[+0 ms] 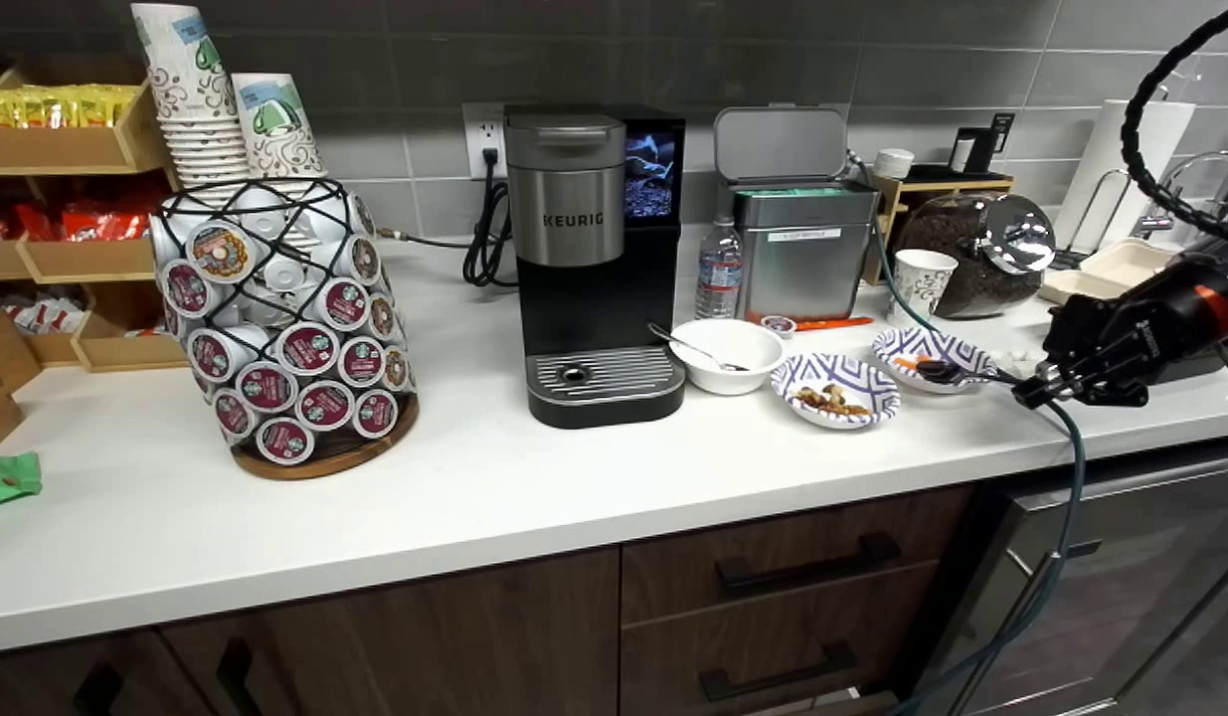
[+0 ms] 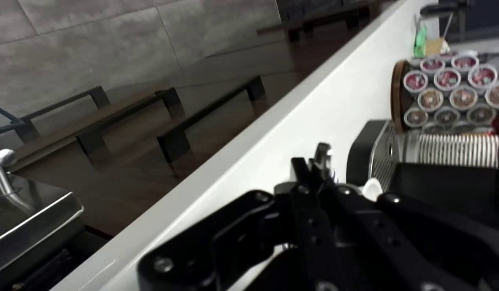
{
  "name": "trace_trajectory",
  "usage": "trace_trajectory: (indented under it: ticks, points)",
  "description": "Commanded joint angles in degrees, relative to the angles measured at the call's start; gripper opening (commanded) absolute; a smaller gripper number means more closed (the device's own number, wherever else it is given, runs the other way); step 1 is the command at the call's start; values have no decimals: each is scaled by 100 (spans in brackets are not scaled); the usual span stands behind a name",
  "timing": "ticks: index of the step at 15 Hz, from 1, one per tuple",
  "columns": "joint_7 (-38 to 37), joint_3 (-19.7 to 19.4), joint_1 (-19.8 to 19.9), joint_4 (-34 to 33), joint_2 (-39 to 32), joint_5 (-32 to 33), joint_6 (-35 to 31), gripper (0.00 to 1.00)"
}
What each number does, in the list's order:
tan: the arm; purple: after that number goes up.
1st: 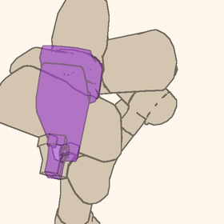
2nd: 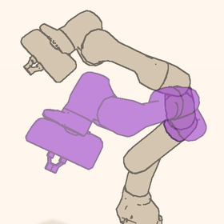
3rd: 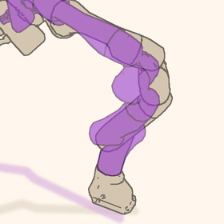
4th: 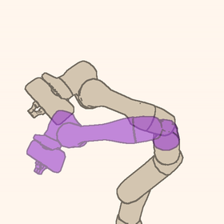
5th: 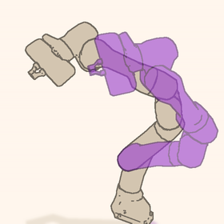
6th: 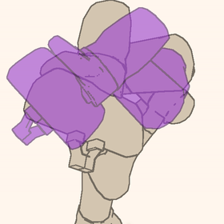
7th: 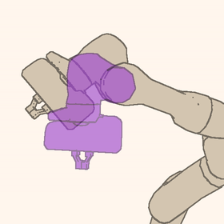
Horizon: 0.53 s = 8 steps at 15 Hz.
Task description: Use the silver spoon to place some contents from the middle bowl into the white bowl.
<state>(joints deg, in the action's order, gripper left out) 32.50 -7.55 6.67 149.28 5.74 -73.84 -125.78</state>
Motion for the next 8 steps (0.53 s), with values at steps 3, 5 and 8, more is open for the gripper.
trace_trajectory:
  ticks: [3, 5, 8]
  points:
    - [126, -171, 201, -190, 401, 1878, 1193, 1]
    - [240, -189, 170, -425, 422, 2283, 1642, 1]
    - [-10, -86, 31, -924, 227, 2338, 2103, 1]
